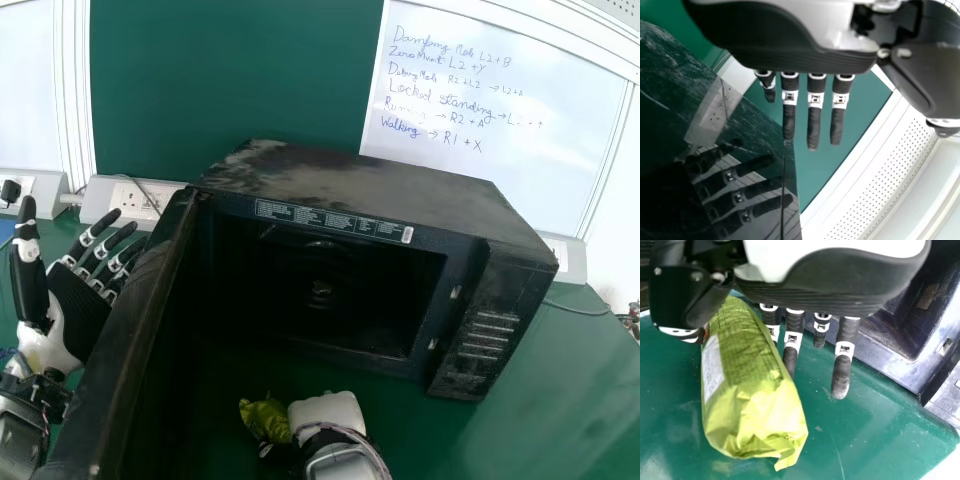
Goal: Put biscuit inside oven
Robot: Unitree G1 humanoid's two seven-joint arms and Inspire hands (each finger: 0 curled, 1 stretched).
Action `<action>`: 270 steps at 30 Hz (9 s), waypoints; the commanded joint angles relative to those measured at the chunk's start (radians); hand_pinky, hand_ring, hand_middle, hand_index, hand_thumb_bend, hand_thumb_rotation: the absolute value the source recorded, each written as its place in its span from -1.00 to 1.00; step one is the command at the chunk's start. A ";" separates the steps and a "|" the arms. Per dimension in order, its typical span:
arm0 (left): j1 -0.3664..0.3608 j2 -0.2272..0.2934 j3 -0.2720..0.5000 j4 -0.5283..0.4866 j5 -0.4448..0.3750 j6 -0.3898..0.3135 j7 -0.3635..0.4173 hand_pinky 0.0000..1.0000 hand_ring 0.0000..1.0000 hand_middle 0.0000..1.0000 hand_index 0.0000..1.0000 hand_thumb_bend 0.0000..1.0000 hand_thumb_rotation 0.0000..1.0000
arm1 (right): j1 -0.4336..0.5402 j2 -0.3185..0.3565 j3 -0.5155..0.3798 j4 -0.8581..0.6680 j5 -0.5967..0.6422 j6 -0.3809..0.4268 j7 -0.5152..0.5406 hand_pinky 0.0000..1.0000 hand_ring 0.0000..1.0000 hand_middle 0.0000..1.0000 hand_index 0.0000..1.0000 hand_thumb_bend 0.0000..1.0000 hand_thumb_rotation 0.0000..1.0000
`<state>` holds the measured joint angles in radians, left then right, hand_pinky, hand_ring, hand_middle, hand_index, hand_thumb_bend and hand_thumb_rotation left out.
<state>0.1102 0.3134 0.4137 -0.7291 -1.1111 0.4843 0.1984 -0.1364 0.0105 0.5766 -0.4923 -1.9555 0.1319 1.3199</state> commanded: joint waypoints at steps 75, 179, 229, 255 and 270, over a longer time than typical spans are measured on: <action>0.009 0.010 0.012 0.020 -0.015 -0.016 -0.029 0.58 0.48 0.41 0.44 -0.39 -0.53 | -0.160 -0.051 -0.246 0.077 0.193 0.024 -0.402 -0.35 -0.32 -0.05 0.31 0.15 -1.00; 0.026 0.016 0.016 -0.018 -0.044 -0.021 0.011 0.57 0.48 0.40 0.44 -0.42 -0.47 | -0.636 -0.242 -0.121 0.933 0.716 0.254 -1.129 -0.16 -0.16 -0.15 0.06 0.05 -1.00; 0.035 0.018 -0.002 -0.053 -0.033 -0.032 0.043 0.61 0.51 0.42 0.44 -0.49 -0.44 | -0.929 -0.217 0.013 1.559 0.960 0.112 -1.537 -0.02 -0.03 -0.04 -0.02 0.06 -1.00; 0.053 0.018 0.009 -0.040 -0.035 -0.039 0.023 0.71 0.59 0.50 0.52 -0.37 -0.47 | -0.980 -0.202 0.060 1.704 1.032 0.073 -1.639 -0.21 -0.15 -0.11 0.00 0.06 -1.00; 0.058 0.019 0.013 -0.029 -0.027 -0.045 0.005 0.71 0.58 0.49 0.52 -0.33 -0.46 | -0.990 -0.186 0.087 1.698 1.040 0.124 -1.529 -0.14 0.03 0.11 0.18 0.83 -0.44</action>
<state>0.1708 0.3272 0.4204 -0.7703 -1.1403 0.4528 0.2059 -1.0885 -0.1819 0.6579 1.2073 -0.9160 0.2430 -0.2185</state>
